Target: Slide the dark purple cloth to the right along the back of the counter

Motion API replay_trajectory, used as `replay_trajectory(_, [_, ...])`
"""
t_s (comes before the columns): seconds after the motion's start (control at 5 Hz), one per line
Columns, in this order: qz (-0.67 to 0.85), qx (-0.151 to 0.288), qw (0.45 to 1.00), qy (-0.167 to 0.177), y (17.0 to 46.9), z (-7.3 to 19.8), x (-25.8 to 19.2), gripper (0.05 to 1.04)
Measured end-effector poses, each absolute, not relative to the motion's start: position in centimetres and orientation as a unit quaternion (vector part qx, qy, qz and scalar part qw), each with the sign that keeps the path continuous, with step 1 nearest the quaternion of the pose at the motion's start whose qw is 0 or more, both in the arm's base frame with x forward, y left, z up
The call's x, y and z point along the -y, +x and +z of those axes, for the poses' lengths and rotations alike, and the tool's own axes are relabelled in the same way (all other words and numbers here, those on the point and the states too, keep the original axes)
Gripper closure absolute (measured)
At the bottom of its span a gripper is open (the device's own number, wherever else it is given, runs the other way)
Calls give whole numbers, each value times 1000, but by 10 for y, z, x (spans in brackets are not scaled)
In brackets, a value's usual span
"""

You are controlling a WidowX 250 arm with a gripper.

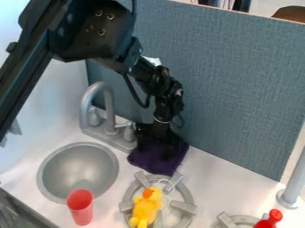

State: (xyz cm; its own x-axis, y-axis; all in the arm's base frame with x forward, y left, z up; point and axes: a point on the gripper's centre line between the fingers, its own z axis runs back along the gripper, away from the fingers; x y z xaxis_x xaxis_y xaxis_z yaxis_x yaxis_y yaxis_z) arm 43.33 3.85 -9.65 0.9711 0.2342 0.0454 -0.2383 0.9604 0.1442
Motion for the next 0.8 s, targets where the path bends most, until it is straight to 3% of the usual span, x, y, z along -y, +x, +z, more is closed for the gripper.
replay_trajectory(0.2, [110, 15, 993, 34, 429, -100, -12, 83])
replay_trajectory(0.6, [62, 10, 994, -95, 420, -94, 51, 83])
replay_trajectory(0.8, [9, 10, 991, -135, 414, -89, 92, 83])
